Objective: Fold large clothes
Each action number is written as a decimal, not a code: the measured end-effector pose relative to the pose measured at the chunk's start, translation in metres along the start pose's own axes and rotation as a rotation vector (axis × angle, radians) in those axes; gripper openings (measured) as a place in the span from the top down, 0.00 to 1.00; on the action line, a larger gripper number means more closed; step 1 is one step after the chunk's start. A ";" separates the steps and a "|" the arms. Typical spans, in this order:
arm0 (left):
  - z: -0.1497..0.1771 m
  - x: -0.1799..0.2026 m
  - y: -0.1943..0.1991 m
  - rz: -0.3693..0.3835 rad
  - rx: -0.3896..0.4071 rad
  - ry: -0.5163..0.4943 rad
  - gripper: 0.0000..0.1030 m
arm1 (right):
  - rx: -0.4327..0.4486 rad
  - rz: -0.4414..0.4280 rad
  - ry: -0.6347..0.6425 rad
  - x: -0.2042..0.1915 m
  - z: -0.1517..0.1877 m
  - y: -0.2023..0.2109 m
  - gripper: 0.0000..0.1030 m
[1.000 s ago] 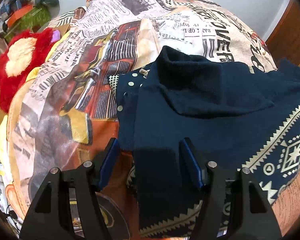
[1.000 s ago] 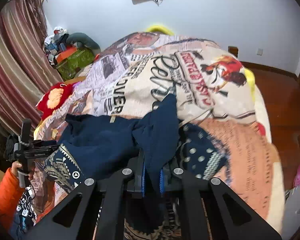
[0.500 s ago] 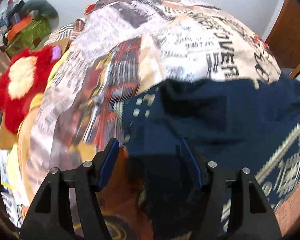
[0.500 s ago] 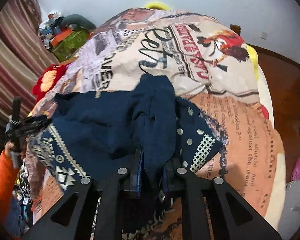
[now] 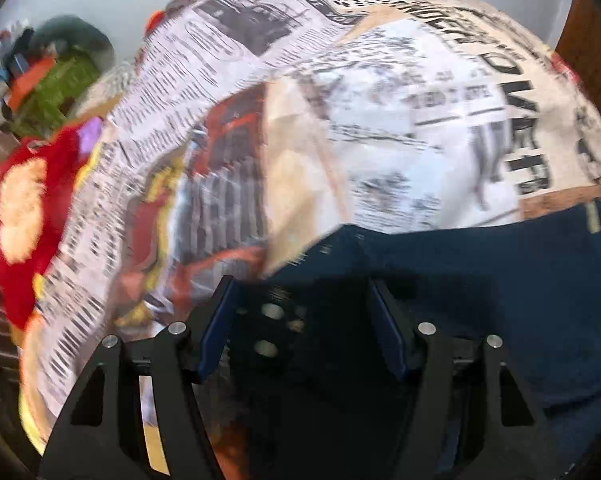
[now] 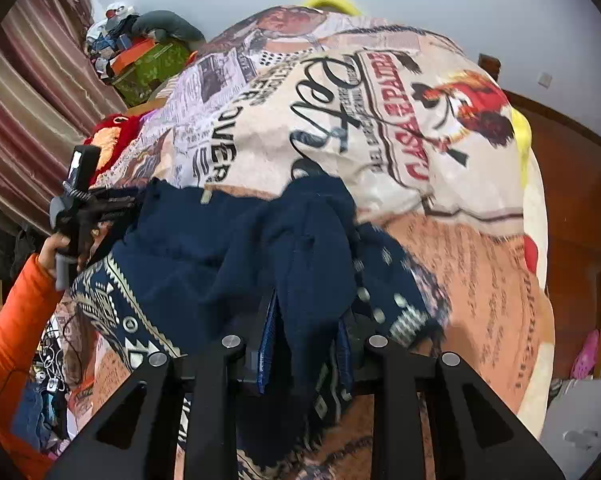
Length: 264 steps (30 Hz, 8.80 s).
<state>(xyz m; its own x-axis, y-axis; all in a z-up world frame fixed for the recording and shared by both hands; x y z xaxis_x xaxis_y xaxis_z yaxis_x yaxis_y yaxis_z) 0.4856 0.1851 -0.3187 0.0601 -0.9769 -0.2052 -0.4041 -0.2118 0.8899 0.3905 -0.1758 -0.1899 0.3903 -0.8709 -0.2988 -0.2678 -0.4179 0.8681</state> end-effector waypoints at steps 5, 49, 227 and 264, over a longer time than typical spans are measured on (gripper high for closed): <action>-0.001 -0.009 0.006 -0.009 0.035 0.016 0.36 | 0.070 0.049 -0.001 0.011 0.000 0.023 0.59; -0.022 0.017 -0.004 0.048 0.070 0.036 0.89 | 0.138 0.228 0.054 0.033 -0.071 -0.080 0.91; 0.087 0.089 0.259 0.371 0.269 0.020 0.28 | 0.286 -0.025 0.232 -0.146 0.024 0.112 0.27; 0.103 0.030 0.197 0.254 0.220 0.092 0.20 | 0.093 0.023 0.170 -0.087 0.058 0.048 0.26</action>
<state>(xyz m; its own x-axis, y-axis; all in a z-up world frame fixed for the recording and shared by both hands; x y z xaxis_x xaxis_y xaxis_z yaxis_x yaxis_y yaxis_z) 0.3142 0.1168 -0.1918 0.0101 -0.9983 0.0580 -0.6027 0.0402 0.7969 0.2924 -0.1351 -0.1456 0.5241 -0.8275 -0.2014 -0.3555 -0.4274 0.8312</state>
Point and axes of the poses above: each gripper's, at about its wrist camera, not at the fingertips, and y roughly against the way its jaws point, x to its right, z to its underside, the point moved 6 cm from there along -y, roughly the way its jaws point, and after that the axes turned 5 degrees about -z, right-handed, at the moved point
